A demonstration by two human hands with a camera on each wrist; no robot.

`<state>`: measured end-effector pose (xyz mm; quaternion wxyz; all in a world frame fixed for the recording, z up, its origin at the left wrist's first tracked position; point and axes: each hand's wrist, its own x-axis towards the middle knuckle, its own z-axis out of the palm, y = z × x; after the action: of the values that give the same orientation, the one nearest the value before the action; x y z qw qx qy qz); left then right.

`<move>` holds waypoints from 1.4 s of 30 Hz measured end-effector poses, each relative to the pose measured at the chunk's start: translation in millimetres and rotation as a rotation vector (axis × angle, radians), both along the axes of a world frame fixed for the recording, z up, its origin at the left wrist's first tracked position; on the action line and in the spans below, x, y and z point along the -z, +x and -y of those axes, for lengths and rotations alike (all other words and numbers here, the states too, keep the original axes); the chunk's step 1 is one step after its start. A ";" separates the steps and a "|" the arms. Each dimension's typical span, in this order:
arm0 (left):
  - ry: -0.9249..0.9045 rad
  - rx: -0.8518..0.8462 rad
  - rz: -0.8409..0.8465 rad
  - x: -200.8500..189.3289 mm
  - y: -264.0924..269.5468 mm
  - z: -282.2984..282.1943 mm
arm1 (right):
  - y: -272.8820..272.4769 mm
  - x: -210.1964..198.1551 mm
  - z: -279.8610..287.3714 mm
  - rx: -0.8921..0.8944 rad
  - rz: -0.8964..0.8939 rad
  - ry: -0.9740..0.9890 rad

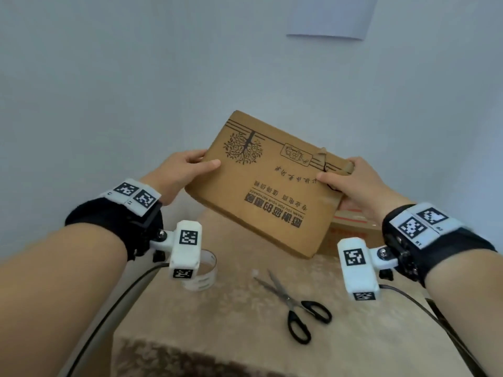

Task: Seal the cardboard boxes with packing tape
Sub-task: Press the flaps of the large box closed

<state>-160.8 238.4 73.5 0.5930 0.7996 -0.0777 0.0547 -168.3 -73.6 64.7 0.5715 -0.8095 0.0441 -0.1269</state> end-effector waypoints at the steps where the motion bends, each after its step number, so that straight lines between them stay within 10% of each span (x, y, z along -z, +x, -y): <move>1: -0.002 0.013 -0.057 -5.1 -5.8 2.2 | -9.2 -2.4 4.0 -0.004 -0.042 0.041; 7: 0.032 -0.022 -0.131 1.8 -26.2 17.6 | -46.3 16.9 10.9 0.037 -0.130 0.122; 11: -0.308 -0.266 0.009 23.3 -12.6 28.6 | -38.7 29.9 5.0 0.051 -0.137 0.274; 15: -0.489 -0.158 -0.140 44.7 2.5 46.6 | -18.9 52.3 -16.6 0.029 -0.201 0.289; 18: -0.379 0.006 -0.279 63.2 -0.2 60.7 | 5.5 75.8 -32.2 0.033 -0.317 0.230; 22: 0.037 0.118 -0.386 83.6 7.9 68.0 | 19.4 85.9 -40.1 0.086 -0.346 -0.379; 33: 0.223 -0.143 0.142 90.6 49.6 42.7 | 37.3 68.9 -41.1 -0.192 0.017 -0.563; 42: 0.821 -0.073 0.052 105.1 65.5 49.0 | 45.4 86.6 -95.0 -0.226 0.082 -0.553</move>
<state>-95.3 189.4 -31.6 0.2201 0.9704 -0.0793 0.0603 -122.9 21.4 -21.9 0.3413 -0.9284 -0.1058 -0.1022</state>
